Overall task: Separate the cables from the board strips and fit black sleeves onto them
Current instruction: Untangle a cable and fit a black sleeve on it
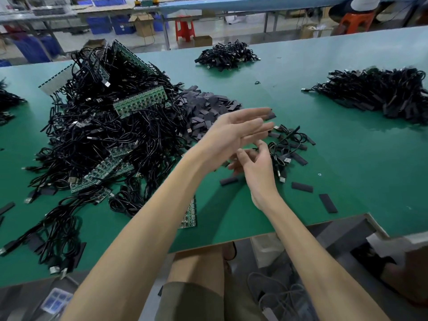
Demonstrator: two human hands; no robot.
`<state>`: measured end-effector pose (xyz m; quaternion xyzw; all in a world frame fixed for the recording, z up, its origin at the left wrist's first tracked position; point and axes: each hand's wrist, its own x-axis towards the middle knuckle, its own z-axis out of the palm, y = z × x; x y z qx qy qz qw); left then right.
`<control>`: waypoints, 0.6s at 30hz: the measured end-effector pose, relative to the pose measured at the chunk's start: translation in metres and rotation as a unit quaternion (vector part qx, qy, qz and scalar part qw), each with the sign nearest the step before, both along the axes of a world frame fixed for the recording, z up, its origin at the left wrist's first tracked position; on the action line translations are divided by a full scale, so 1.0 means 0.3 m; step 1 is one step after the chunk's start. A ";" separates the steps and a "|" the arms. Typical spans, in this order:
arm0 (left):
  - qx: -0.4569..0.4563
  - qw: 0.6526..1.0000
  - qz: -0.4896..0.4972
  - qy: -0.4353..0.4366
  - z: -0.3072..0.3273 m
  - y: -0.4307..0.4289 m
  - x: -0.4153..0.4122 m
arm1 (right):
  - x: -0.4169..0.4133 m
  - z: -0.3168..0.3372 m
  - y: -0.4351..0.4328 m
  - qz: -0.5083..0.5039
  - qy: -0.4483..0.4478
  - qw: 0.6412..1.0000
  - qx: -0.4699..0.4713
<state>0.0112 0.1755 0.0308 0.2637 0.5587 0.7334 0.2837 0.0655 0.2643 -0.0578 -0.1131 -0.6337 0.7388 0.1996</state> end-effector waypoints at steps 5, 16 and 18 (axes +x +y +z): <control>-0.222 0.957 0.104 0.156 0.032 -0.182 0.002 | 0.004 -0.001 -0.012 0.038 -0.002 0.998 0.042; -0.710 0.638 -0.090 0.283 0.012 -0.382 0.055 | 0.012 0.001 -0.020 0.075 -0.006 0.993 0.086; -0.704 0.643 -0.081 0.289 -0.020 -0.379 0.060 | 0.013 0.000 -0.020 0.082 -0.006 0.992 0.094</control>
